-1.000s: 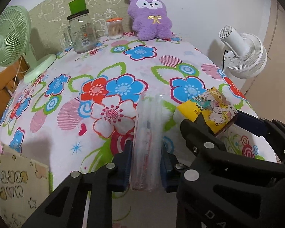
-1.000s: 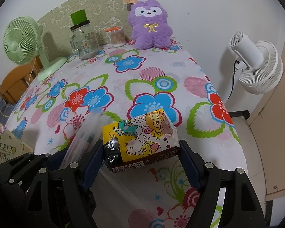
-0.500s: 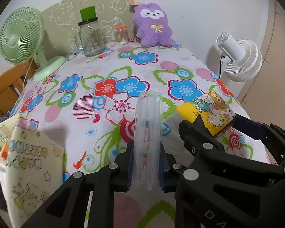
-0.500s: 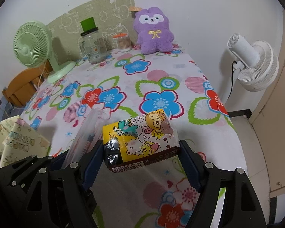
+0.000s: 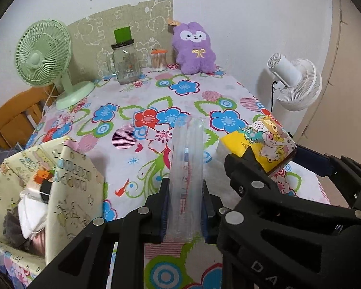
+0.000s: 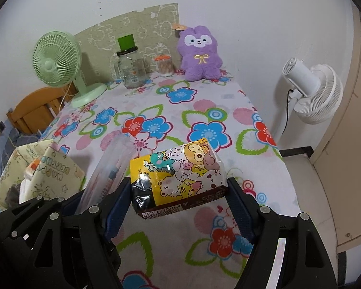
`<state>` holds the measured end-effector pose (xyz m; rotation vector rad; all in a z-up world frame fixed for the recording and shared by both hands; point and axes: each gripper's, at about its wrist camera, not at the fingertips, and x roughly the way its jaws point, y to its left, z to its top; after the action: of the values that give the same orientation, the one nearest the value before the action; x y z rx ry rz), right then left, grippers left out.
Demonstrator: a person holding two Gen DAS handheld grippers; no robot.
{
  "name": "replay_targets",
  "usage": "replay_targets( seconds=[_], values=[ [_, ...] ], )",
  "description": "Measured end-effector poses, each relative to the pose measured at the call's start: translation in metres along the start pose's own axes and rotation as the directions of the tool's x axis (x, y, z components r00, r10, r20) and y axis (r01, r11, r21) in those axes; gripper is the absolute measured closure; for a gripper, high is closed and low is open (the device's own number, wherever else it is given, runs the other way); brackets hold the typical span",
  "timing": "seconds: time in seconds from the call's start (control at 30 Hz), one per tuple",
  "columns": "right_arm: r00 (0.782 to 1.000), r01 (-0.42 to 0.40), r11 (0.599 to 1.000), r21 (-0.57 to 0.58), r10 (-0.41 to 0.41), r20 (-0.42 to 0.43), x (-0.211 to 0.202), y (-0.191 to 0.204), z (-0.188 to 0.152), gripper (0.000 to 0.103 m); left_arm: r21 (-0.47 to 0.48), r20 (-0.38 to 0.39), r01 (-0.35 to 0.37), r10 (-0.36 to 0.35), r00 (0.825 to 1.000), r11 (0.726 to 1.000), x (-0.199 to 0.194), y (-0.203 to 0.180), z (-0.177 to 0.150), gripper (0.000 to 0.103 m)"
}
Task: Organize soft objects
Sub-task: 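Carry the snack box in the right tool while the left tool carries the straw pack toward the box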
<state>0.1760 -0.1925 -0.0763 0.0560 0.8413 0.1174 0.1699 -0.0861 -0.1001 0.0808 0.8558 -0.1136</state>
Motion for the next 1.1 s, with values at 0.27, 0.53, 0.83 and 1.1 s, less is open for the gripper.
replay_targets(
  seconds=[0.27, 0.53, 0.83, 1.1],
  values=[
    [0.999, 0.012, 1.000, -0.008, -0.012, 0.036, -0.026, 0.008, -0.005, 0.024, 0.002, 0.027, -0.001, 0.001, 1.000, 1.000, -0.023, 0.002, -0.005, 0.082],
    [0.998, 0.008, 1.000, -0.023, -0.007, 0.065, -0.051, 0.018, -0.011, 0.024, -0.006, 0.057, -0.001, 0.001, 0.998, 1.000, -0.047, 0.008, -0.013, 0.082],
    [0.995, -0.009, 0.999, -0.043, 0.013, 0.101, -0.077, 0.038, -0.014, 0.024, -0.023, 0.098, -0.010, 0.012, 0.995, 1.000, -0.077, 0.021, -0.022, 0.082],
    [0.991, -0.024, 0.997, -0.069, 0.033, 0.130, -0.095, 0.057, -0.012, 0.024, -0.043, 0.136, -0.018, 0.023, 0.990, 0.999, -0.099, 0.036, -0.025, 0.082]
  ],
)
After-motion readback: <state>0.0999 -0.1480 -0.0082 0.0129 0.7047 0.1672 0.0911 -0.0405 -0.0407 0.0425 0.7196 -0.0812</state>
